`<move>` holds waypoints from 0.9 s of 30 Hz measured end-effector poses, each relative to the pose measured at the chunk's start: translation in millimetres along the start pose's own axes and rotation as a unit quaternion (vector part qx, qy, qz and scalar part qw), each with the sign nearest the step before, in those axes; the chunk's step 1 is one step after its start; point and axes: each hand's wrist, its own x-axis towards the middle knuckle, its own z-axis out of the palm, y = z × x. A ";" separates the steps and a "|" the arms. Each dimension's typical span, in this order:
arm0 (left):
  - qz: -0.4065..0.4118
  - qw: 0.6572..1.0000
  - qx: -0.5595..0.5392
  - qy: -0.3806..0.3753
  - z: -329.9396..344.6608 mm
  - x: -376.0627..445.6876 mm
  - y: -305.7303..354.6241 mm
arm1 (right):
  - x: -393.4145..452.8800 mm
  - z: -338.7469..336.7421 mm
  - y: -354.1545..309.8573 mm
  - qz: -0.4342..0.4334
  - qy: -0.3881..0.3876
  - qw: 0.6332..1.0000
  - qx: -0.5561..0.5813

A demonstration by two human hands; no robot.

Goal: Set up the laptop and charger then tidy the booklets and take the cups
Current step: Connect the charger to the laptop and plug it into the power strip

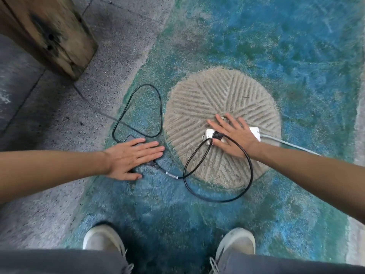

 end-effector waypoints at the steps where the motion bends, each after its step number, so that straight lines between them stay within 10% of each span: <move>1: 0.002 1.000 0.001 0.004 -7.4 -0.5 1.4 | -4.9 -2.6 -0.5 0.009 -0.005 1.000 0.001; 11: -0.086 0.989 -0.064 0.102 -145.0 -75.6 47.3 | -112.7 -86.8 -12.1 0.197 -0.058 0.974 0.090; 27: -0.264 0.937 -0.181 0.136 -483.7 -273.9 164.2 | -359.0 -417.0 -108.4 0.153 0.025 0.981 0.116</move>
